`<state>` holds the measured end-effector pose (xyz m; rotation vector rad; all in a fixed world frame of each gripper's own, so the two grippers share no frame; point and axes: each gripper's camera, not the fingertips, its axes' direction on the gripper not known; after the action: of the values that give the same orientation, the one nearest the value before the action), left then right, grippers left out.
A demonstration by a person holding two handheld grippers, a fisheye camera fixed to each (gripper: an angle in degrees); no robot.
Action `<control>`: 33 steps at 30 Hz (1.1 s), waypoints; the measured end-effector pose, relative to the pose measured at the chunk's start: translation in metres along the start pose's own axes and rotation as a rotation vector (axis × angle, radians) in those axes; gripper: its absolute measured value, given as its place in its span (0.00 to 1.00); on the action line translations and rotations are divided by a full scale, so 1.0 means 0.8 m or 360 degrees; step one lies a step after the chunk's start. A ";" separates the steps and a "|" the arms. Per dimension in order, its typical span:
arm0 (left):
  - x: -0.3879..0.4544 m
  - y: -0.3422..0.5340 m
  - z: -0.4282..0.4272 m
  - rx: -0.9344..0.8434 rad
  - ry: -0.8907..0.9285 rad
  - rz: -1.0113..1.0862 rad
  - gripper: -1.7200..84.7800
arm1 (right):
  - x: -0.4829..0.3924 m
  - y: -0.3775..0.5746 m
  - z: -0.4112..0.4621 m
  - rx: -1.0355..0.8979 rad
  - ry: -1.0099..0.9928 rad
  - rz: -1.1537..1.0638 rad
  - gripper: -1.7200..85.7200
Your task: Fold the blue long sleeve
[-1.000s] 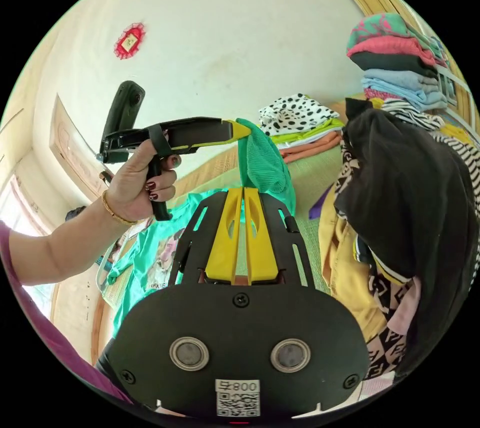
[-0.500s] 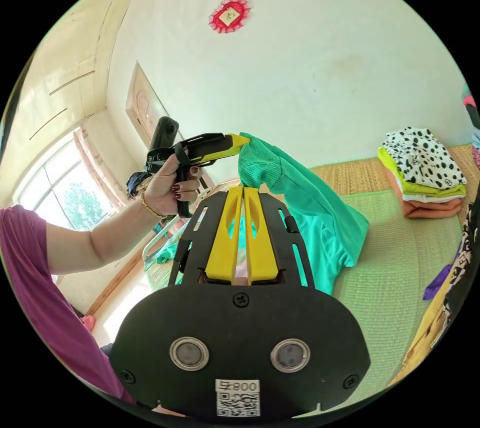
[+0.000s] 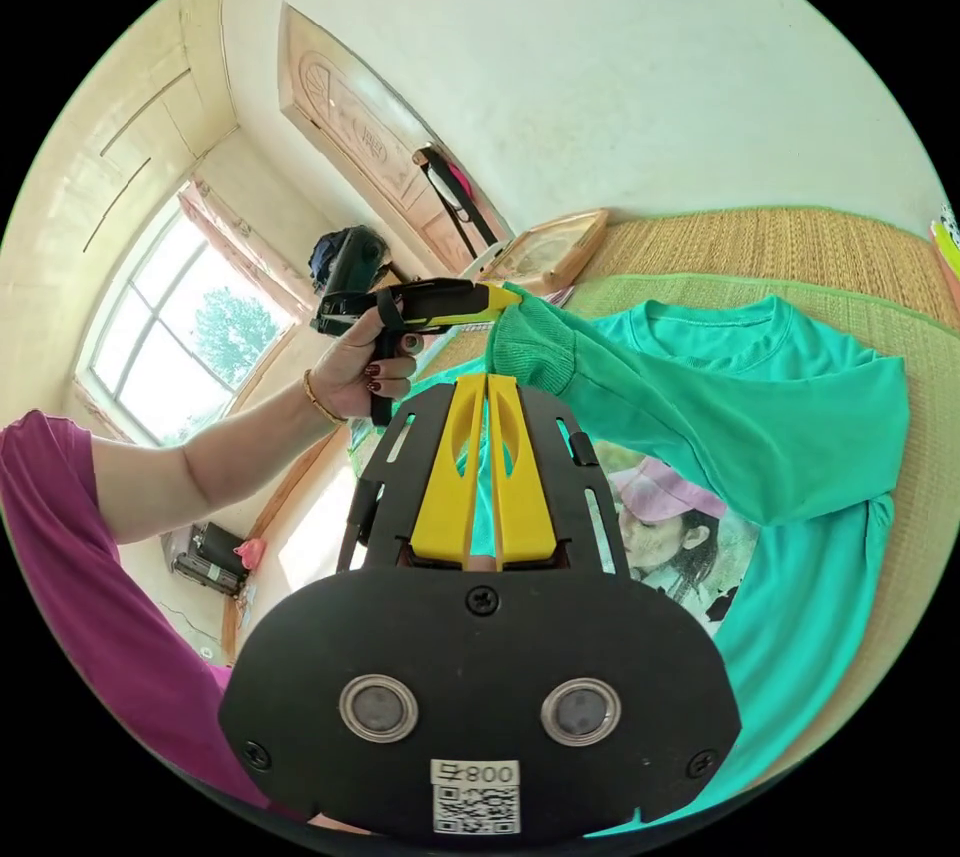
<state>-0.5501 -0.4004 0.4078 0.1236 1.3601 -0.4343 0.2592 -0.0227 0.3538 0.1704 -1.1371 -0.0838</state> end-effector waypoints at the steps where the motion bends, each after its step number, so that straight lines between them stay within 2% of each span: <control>1: -0.014 0.001 -0.004 -0.0011 0.0007 -0.0021 0.03 | 0.005 -0.002 0.013 -0.0033 -0.0003 0.0006 0.02; 14: -0.155 0.015 -0.024 -0.0063 -0.0031 -0.0331 0.04 | 0.053 -0.019 0.176 -0.0417 0.0033 0.0016 0.02; 19: -0.190 0.021 -0.032 0.0008 -0.0047 -0.0434 0.04 | 0.070 -0.022 0.230 -0.0556 0.0066 0.0005 0.02; 26: -0.181 0.004 -0.018 -0.0034 -0.0102 -0.0291 0.06 | 0.085 -0.025 0.271 -0.0622 0.0046 0.0027 0.02; 30: -0.176 -0.009 0.012 -0.0214 -0.0323 -0.0237 0.06 | 0.078 -0.021 0.287 -0.0684 -0.0013 -0.0020 0.02; 33: -0.163 -0.018 0.009 -0.0147 -0.0394 -0.0183 0.06 | 0.075 -0.020 0.266 -0.0651 0.0030 -0.0067 0.03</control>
<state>-0.5675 -0.3862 0.5372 -0.0829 1.1445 -0.4658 0.0916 -0.0670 0.4922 -0.1686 -1.0747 -0.3479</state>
